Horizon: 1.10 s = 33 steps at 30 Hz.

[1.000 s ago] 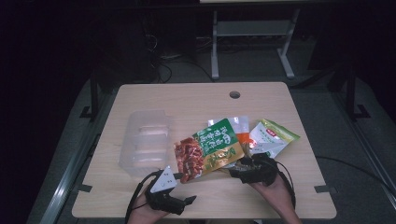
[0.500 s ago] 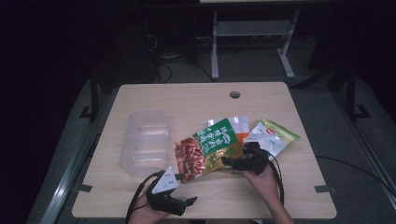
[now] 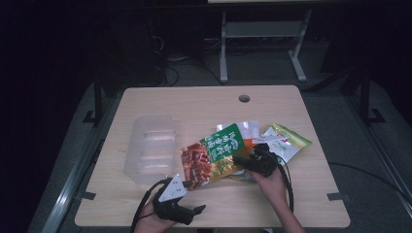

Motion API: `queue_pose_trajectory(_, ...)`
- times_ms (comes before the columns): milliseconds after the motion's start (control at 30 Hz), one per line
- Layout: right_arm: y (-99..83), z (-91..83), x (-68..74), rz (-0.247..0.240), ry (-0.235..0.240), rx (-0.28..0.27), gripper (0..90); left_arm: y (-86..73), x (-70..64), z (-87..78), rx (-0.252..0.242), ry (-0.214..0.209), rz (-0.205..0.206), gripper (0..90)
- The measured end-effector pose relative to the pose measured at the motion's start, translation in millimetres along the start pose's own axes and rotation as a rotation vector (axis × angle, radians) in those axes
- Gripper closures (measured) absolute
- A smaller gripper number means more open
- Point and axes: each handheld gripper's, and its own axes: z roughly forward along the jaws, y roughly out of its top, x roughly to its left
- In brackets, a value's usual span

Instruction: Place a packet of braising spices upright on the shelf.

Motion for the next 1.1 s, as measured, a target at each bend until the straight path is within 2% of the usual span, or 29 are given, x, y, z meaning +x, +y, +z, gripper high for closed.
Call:
queue_pose_trajectory(233, 1.7, 0.7, -0.1, -0.029, 0.004, 0.014, 85.3, 0.0, 0.2, -0.1, 0.0, 0.0, -0.001, 16.8)
queue_pose_trajectory(367, 3.1, -2.2, 0.8, -0.03, 0.0, 0.017, 89.3, 0.2, 0.7, 0.0, 0.0, -0.001, 0.002, 16.8)
queue_pose_trajectory(800, 6.7, -19.9, -3.2, -0.044, 0.021, -0.008, 89.8, 3.8, 2.1, 0.3, -0.006, -0.001, -0.013, 16.8)
queue_pose_trajectory(1100, 18.7, -33.4, -2.5, -0.107, 0.042, -0.013, 89.9, 10.5, 6.3, 0.1, -0.007, -0.005, -0.04, 16.9)
